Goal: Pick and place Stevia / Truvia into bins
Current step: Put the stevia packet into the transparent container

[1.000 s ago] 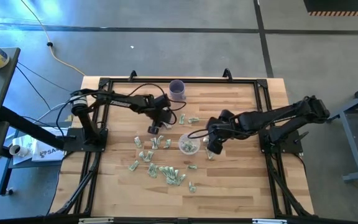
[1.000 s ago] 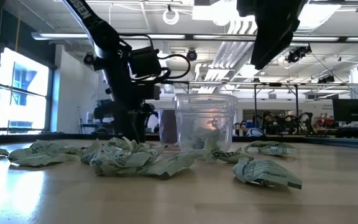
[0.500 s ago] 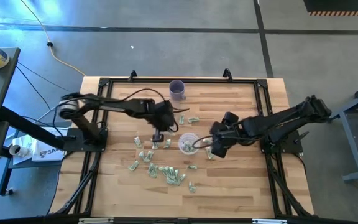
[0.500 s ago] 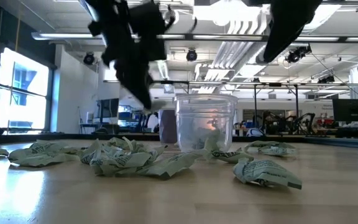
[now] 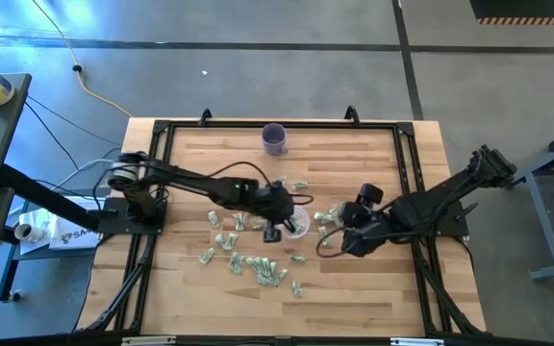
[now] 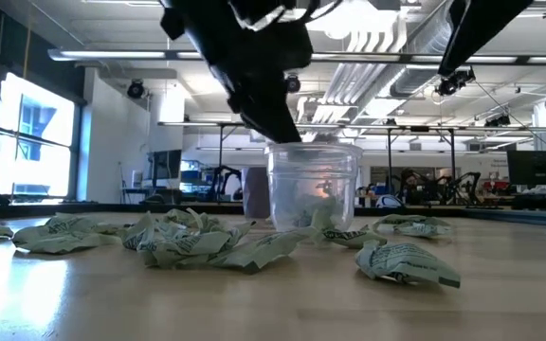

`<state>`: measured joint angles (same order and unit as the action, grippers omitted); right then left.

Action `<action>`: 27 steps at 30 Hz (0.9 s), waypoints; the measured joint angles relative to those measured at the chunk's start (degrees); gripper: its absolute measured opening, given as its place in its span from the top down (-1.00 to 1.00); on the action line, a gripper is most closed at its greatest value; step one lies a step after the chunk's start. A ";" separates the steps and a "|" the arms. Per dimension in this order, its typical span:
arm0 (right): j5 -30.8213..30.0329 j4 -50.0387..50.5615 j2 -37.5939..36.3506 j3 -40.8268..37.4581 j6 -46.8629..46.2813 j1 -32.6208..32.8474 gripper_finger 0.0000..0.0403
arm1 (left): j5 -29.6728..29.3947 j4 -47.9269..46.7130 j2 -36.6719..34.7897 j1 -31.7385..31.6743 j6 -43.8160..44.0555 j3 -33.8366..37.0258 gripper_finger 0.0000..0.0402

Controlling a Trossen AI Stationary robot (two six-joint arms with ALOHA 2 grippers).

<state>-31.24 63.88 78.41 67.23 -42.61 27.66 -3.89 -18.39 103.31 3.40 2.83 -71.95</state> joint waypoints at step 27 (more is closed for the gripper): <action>20.90 -41.70 1.63 -25.60 2.35 -12.64 -0.45 | -13.01 -35.52 -15.02 12.19 31.96 8.76 0.03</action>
<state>-10.34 22.19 80.04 41.63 -40.26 15.02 -16.90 -53.91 88.30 15.59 34.79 -63.20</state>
